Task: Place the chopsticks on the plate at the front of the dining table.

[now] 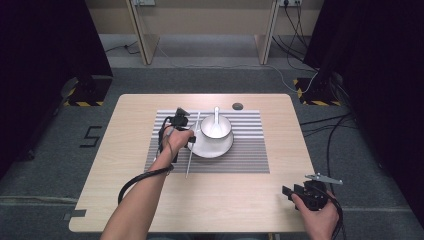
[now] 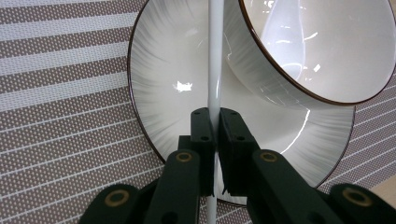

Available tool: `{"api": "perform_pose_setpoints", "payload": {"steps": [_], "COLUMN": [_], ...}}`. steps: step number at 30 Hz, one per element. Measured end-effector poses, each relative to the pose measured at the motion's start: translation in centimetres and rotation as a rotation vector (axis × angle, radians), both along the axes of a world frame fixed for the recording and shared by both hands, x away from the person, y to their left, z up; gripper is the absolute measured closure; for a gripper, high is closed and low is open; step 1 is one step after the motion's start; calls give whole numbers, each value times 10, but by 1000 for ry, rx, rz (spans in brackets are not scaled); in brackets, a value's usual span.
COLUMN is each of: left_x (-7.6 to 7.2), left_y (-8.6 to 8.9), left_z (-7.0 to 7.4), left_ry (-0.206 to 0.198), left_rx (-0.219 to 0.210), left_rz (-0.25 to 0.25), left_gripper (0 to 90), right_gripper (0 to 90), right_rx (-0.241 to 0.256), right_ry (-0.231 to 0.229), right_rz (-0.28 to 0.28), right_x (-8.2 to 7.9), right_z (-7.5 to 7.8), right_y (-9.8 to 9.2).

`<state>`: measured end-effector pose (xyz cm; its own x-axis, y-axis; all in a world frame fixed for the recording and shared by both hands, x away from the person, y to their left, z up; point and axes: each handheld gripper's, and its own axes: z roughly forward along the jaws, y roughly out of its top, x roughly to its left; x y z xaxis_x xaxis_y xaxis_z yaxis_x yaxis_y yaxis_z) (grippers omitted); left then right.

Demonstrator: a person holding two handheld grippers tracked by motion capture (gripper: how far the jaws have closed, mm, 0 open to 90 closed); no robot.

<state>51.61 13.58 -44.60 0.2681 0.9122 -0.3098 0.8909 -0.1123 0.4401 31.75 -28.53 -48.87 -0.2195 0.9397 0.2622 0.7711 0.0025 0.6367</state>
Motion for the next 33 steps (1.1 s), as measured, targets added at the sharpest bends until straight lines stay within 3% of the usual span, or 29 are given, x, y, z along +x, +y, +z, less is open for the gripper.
{"api": "perform_pose_setpoints", "payload": {"steps": [20,33], "left_x": [3,4], "left_y": [-1,-1], "left_z": [-13,-8], "left_ry": [16,-27], "left_rx": [-5,-22], "left_rz": [25,38], "left_gripper": [850,851], "right_gripper": [470,470], "right_rx": [-1,-2], "right_ry": [2,3], "right_rz": [2,2], "right_x": [0,0], "right_z": [-1,-2], "right_y": [-1,0]}}
